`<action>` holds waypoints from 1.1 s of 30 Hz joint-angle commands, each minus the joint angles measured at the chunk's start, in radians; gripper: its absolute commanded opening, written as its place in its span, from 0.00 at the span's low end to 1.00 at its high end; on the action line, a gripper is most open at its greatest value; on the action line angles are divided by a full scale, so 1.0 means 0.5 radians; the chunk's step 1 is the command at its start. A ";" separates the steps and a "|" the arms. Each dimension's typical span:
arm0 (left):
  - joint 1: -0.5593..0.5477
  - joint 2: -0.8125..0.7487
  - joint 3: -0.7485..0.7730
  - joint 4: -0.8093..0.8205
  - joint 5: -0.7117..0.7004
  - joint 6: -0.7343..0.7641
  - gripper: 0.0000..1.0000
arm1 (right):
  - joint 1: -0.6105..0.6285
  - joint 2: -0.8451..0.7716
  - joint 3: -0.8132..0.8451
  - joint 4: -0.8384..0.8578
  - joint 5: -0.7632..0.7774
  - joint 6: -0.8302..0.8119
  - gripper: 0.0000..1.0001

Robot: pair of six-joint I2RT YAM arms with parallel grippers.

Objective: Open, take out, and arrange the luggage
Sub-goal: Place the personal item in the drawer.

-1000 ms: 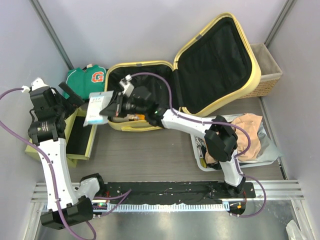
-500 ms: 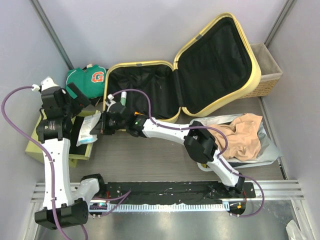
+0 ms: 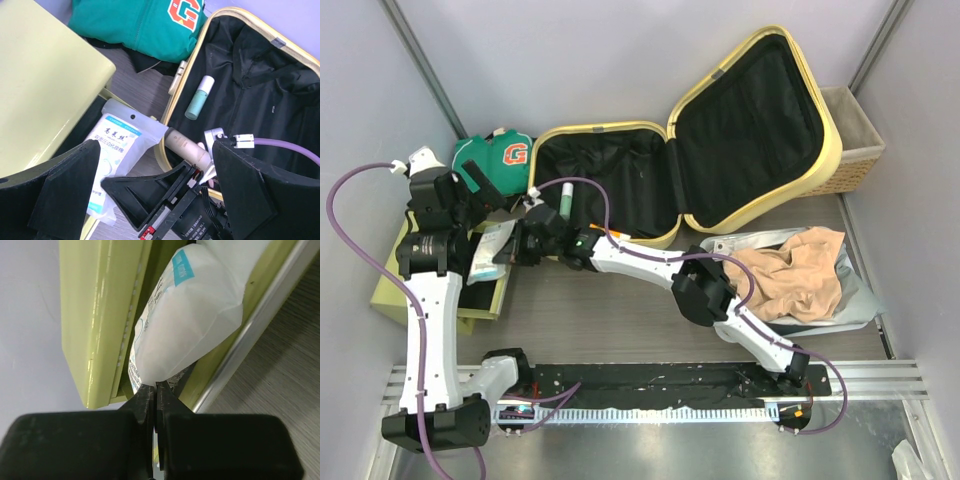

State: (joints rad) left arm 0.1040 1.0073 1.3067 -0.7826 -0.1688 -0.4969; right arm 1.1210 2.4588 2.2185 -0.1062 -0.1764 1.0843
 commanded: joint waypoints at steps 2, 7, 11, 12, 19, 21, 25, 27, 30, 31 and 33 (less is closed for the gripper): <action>-0.018 -0.014 0.080 0.031 -0.122 0.076 1.00 | 0.025 0.022 0.134 -0.018 0.065 0.043 0.02; -0.030 -0.014 0.123 0.007 -0.214 0.144 1.00 | 0.041 0.129 0.343 -0.137 -0.003 0.040 0.02; -0.042 -0.014 0.126 -0.009 -0.285 0.178 1.00 | 0.059 0.172 0.383 -0.128 0.003 0.055 0.04; -0.051 -0.020 0.123 -0.012 -0.285 0.181 1.00 | 0.059 0.190 0.386 -0.119 -0.006 0.083 0.05; -0.073 -0.045 0.120 -0.024 -0.307 0.199 1.00 | 0.071 0.200 0.417 -0.079 -0.021 0.068 0.17; -0.085 -0.048 0.126 -0.027 -0.304 0.205 1.00 | 0.074 0.185 0.398 -0.073 -0.018 0.043 0.27; -0.094 -0.054 0.129 -0.030 -0.304 0.224 1.00 | 0.084 0.102 0.325 -0.030 0.040 -0.052 0.46; -0.097 -0.051 0.126 -0.030 -0.310 0.227 1.00 | 0.090 0.062 0.306 -0.027 0.077 -0.113 0.58; -0.097 -0.048 0.129 -0.033 -0.313 0.233 1.00 | 0.090 0.010 0.279 -0.024 0.110 -0.156 0.67; -0.100 -0.048 0.132 -0.036 -0.316 0.233 1.00 | 0.090 -0.003 0.263 -0.027 0.114 -0.165 0.68; -0.100 -0.045 0.151 -0.045 -0.307 0.239 1.00 | 0.090 -0.082 0.181 0.004 0.168 -0.193 0.70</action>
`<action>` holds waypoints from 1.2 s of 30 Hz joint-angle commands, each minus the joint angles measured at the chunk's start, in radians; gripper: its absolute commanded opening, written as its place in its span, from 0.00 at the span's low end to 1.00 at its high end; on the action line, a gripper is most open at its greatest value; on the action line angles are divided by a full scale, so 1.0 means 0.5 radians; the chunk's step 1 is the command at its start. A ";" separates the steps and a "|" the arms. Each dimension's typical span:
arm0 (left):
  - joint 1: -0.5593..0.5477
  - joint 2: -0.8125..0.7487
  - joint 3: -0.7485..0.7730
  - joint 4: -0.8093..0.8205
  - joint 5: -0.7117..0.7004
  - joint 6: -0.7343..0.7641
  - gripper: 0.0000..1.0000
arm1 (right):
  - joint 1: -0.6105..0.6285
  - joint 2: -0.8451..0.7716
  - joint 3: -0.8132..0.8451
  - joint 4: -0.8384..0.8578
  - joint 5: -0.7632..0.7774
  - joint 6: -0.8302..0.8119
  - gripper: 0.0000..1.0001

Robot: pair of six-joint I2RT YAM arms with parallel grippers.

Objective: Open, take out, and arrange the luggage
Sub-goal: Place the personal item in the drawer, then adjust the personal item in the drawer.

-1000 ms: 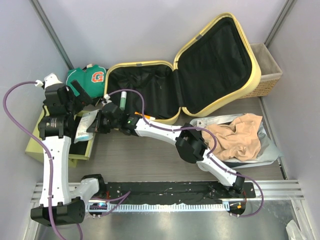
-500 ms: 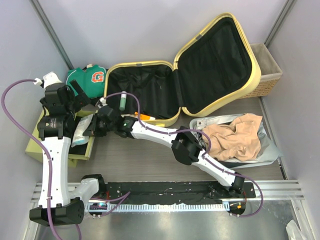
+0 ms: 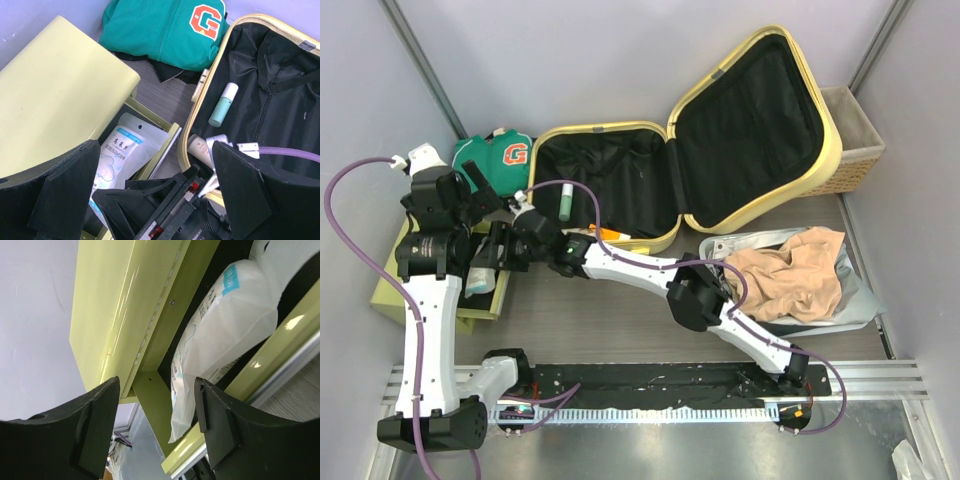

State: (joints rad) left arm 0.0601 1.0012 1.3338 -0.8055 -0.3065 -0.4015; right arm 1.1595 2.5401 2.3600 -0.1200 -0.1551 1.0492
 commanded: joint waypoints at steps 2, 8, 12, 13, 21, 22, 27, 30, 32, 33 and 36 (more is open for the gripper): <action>-0.010 -0.033 0.106 0.000 0.030 0.079 1.00 | 0.010 -0.340 -0.310 0.117 0.181 -0.132 0.70; -0.010 -0.030 0.133 -0.009 0.128 0.082 1.00 | 0.007 -0.591 -0.572 0.314 0.301 -0.270 0.74; -0.013 -0.036 0.133 -0.003 0.150 0.079 1.00 | 0.003 -0.622 -0.630 0.360 0.295 -0.291 0.72; -0.010 -0.042 0.127 -0.003 0.150 0.082 1.00 | 0.003 -0.622 -0.646 0.357 0.301 -0.298 0.65; -0.013 -0.042 0.032 0.062 0.293 0.088 1.00 | -0.128 -0.873 -1.007 0.467 0.350 -0.417 0.49; -0.010 -0.051 0.017 0.077 0.403 0.091 1.00 | -0.153 -0.923 -1.093 0.470 0.350 -0.451 0.49; -0.007 -0.063 -0.152 0.086 0.570 0.076 1.00 | -0.404 -1.259 -1.409 0.598 0.203 -0.546 0.49; -0.007 -0.063 -0.256 0.062 0.494 0.052 1.00 | -0.606 -1.465 -1.731 0.789 0.145 -0.476 0.49; -0.001 -0.060 -0.302 0.037 0.432 0.009 0.98 | -0.720 -1.552 -1.870 0.823 0.114 -0.494 0.49; 0.003 -0.057 -0.324 0.037 0.423 -0.010 0.96 | -0.769 -1.610 -1.885 0.802 0.099 -0.558 0.49; 0.003 -0.030 -0.422 0.071 0.426 -0.065 0.92 | -0.990 -1.678 -1.864 0.661 0.065 -0.714 0.49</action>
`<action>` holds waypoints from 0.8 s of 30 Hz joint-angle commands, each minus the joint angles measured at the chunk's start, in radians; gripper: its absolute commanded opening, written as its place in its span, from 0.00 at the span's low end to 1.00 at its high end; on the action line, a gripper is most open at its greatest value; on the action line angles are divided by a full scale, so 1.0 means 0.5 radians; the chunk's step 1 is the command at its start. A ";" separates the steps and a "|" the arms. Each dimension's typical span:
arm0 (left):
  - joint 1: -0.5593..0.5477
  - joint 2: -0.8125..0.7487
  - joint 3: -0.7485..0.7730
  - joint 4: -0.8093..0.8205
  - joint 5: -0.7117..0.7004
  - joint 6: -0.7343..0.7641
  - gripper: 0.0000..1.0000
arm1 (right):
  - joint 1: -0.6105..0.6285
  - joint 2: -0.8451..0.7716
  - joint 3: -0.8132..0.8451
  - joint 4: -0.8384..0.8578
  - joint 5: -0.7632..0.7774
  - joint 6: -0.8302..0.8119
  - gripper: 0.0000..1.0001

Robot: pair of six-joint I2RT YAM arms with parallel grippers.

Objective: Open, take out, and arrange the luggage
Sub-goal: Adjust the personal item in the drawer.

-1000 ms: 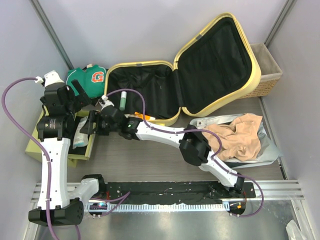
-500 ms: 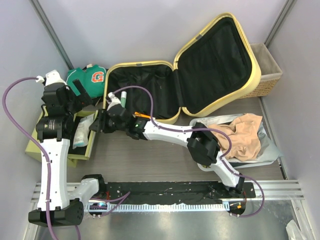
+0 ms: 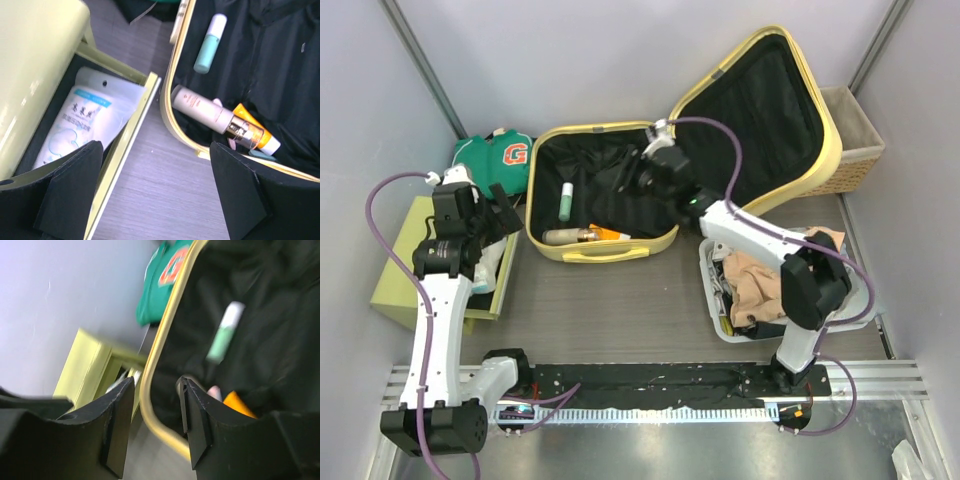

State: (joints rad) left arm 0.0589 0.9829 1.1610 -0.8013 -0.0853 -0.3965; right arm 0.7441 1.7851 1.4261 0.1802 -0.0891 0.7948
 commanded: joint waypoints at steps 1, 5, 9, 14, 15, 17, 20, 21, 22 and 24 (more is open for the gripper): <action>0.002 0.031 -0.101 0.081 -0.020 -0.078 0.91 | -0.260 -0.195 0.019 0.023 -0.052 -0.297 0.49; 0.002 0.080 -0.177 0.084 -0.179 -0.042 0.86 | -0.521 -0.232 0.032 -0.087 -0.018 -0.329 0.49; 0.005 0.099 -0.178 0.020 -0.460 0.069 0.84 | -0.657 -0.220 0.035 -0.179 0.009 -0.326 0.49; 0.002 0.215 -0.132 -0.170 -0.596 0.072 0.83 | -0.700 -0.113 0.151 -0.470 -0.003 -0.353 0.49; 0.005 0.249 -0.125 -0.256 -0.615 0.054 0.83 | -0.703 -0.091 0.221 -0.510 -0.009 -0.356 0.49; 0.017 0.326 -0.086 -0.360 -0.630 -0.023 0.83 | -0.700 -0.045 0.283 -0.578 -0.036 -0.347 0.49; 0.023 0.409 -0.095 -0.453 -0.600 -0.081 0.82 | -0.703 0.044 0.403 -0.652 -0.086 -0.347 0.49; 0.023 0.412 -0.107 -0.465 -0.603 -0.090 0.82 | -0.703 0.086 0.470 -0.676 -0.092 -0.368 0.49; 0.029 0.415 -0.119 -0.477 -0.597 -0.103 0.82 | -0.703 0.108 0.510 -0.710 -0.095 -0.375 0.49; 0.039 0.418 -0.122 -0.505 -0.544 -0.121 0.82 | -0.703 0.154 0.650 -0.829 -0.104 -0.414 0.49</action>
State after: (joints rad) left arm 0.0666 1.2064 1.0851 -0.9855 -0.3550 -0.4232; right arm 0.3897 1.8359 1.6226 -0.1501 -0.1169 0.6334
